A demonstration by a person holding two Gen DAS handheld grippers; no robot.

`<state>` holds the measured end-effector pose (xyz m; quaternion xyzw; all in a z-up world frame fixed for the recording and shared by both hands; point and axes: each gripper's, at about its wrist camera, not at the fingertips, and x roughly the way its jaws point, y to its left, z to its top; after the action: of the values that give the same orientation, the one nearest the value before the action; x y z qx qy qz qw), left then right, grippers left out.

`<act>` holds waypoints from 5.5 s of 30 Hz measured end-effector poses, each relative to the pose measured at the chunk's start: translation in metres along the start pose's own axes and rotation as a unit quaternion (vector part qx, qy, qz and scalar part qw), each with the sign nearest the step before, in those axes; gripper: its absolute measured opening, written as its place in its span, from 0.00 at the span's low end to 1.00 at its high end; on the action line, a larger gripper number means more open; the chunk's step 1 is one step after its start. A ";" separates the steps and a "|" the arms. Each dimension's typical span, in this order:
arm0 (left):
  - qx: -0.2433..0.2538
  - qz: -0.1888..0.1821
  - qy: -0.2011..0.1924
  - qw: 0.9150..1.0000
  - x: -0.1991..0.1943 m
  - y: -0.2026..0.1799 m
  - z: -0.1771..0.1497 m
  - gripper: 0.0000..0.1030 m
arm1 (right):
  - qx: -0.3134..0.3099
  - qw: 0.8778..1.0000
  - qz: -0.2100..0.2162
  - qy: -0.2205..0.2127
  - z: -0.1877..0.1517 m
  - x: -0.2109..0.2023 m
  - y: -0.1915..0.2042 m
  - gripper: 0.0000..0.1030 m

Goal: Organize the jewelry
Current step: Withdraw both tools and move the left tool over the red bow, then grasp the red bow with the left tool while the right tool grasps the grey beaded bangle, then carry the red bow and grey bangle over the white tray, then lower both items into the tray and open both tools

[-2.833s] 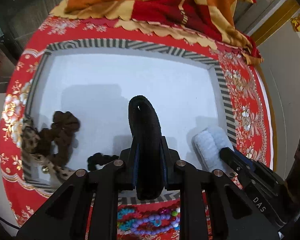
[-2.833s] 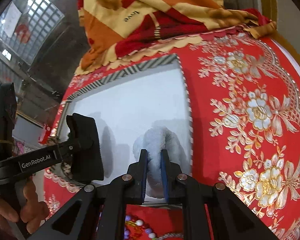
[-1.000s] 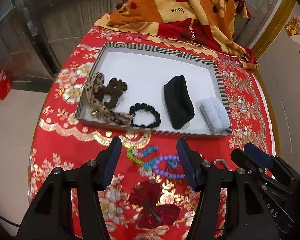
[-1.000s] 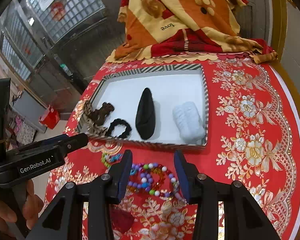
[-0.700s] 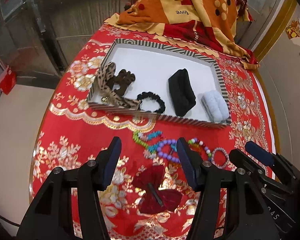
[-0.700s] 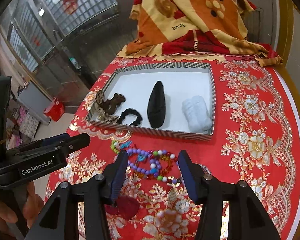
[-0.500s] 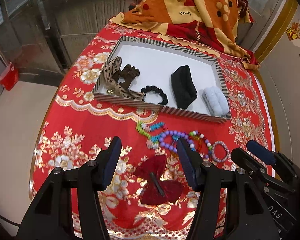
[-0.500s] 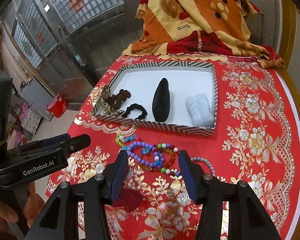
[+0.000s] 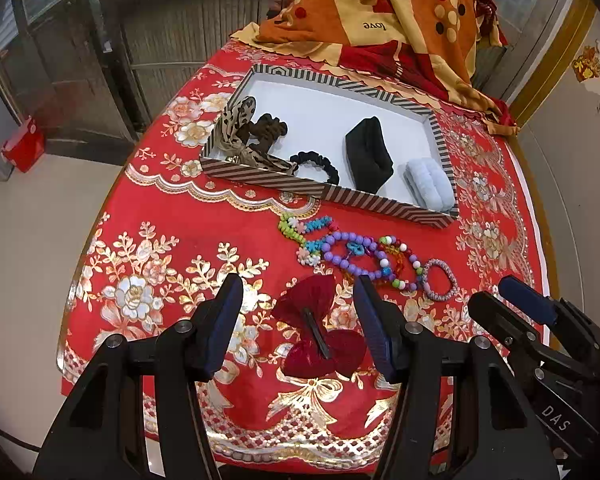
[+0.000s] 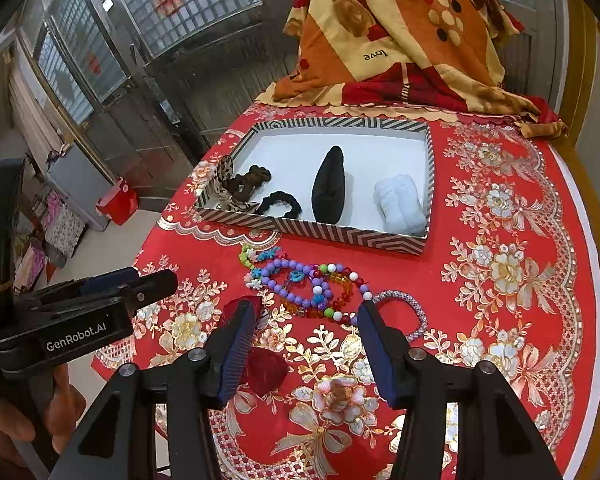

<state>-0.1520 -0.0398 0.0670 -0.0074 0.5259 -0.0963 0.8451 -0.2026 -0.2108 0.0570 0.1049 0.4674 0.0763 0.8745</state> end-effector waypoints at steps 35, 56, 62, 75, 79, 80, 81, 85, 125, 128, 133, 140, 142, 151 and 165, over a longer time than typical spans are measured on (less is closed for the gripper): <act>-0.085 -0.047 0.128 0.987 0.070 0.033 -0.036 0.59 | 0.038 0.997 -0.035 0.058 -0.039 0.046 -0.080 0.56; -0.023 0.021 0.124 0.992 0.120 -0.009 -0.032 0.46 | -0.058 0.991 -0.094 0.082 -0.009 0.106 -0.093 0.10; -0.029 -0.020 0.133 0.991 0.119 -0.009 -0.025 0.17 | -0.040 0.994 -0.070 0.070 -0.009 0.093 -0.094 0.06; -0.037 -0.034 0.071 0.996 0.064 0.011 0.010 0.16 | -0.030 0.999 -0.034 0.013 0.020 0.046 -0.075 0.06; -0.026 -0.032 0.050 0.998 0.047 0.019 0.028 0.16 | -0.030 0.999 -0.031 -0.001 0.035 0.041 -0.070 0.06; -0.024 -0.030 0.045 0.998 0.045 0.018 0.035 0.16 | -0.028 0.999 -0.030 -0.003 0.040 0.042 -0.068 0.06; -0.020 -0.029 0.042 0.998 0.045 0.018 0.040 0.16 | -0.027 0.999 -0.029 -0.004 0.043 0.043 -0.067 0.06; -0.003 -0.020 0.028 0.999 0.045 0.012 0.061 0.16 | -0.031 0.999 -0.031 -0.005 0.057 0.048 -0.061 0.06; 0.054 -0.013 0.067 0.996 0.165 -0.001 0.197 0.16 | 0.010 0.996 -0.080 0.042 0.162 0.160 -0.090 0.06; 0.055 -0.007 0.075 0.996 0.178 -0.001 0.200 0.16 | 0.013 0.995 -0.083 0.054 0.166 0.174 -0.096 0.06; 0.050 -0.001 0.087 0.995 0.195 0.002 0.202 0.16 | 0.010 0.994 -0.082 0.067 0.167 0.190 -0.099 0.06; 0.048 -0.001 0.092 0.995 0.203 0.003 0.202 0.16 | 0.027 0.995 -0.070 0.071 0.167 0.194 -0.101 0.06; 0.047 -0.002 0.089 0.995 0.203 0.003 0.202 0.19 | 0.029 0.995 -0.069 0.072 0.167 0.194 -0.100 0.07; 0.042 0.001 0.073 0.996 0.189 0.001 0.199 0.51 | 0.040 0.995 -0.062 0.060 0.164 0.179 -0.098 0.27; 0.057 -0.001 0.014 0.998 0.112 -0.006 0.175 0.57 | 0.036 0.998 -0.050 0.013 0.137 0.111 -0.071 0.34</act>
<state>0.0506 -0.0808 0.0461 0.0419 0.5315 -0.1272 0.8364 -0.0250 -0.2690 0.0237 0.1118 0.4858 0.0173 0.8667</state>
